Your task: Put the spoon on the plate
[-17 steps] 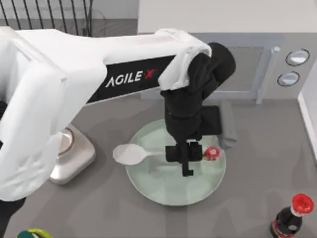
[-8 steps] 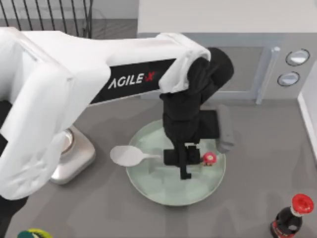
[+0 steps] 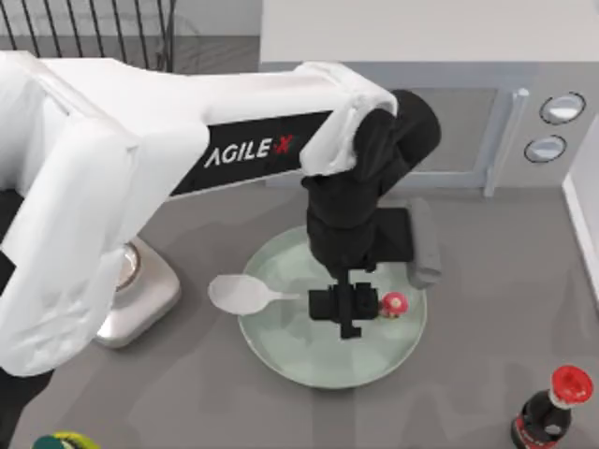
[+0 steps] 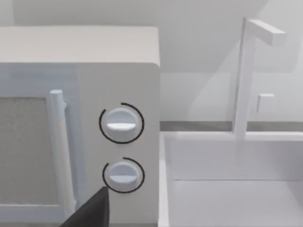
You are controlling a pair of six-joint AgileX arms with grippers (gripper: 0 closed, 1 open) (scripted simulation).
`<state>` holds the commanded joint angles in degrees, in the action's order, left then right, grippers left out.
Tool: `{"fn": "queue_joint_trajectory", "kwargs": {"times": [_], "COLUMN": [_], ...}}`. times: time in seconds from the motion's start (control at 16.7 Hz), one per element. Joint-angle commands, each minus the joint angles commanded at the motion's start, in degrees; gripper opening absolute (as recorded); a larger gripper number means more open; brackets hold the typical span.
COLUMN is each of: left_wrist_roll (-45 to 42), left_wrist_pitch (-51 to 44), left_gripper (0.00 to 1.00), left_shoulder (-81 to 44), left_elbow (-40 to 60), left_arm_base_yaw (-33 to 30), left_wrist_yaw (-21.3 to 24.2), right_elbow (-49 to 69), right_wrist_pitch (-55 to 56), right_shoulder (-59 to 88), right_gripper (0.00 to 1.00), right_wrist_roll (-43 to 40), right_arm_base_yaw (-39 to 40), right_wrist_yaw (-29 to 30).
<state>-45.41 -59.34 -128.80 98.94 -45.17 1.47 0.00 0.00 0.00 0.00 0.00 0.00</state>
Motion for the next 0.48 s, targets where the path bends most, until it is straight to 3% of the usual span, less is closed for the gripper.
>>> {"fn": "queue_joint_trajectory", "kwargs": {"times": [0.12,0.48], "left_wrist_roll": [0.0,0.0], "left_wrist_pitch": [0.0,0.0], "left_gripper": [0.98,1.0], "left_shoulder": [0.0,0.0], "left_elbow": [0.0,0.0], "left_arm_base_yaw": [0.0,0.0], "left_wrist_yaw": [0.0,0.0], "right_elbow": [0.0,0.0], "right_wrist_pitch": [0.0,0.0], "right_shoulder": [0.0,0.0], "right_gripper": [1.0,1.0], "right_wrist_roll": [0.0,0.0], "right_arm_base_yaw": [0.0,0.0], "right_wrist_yaw": [0.0,0.0]}}
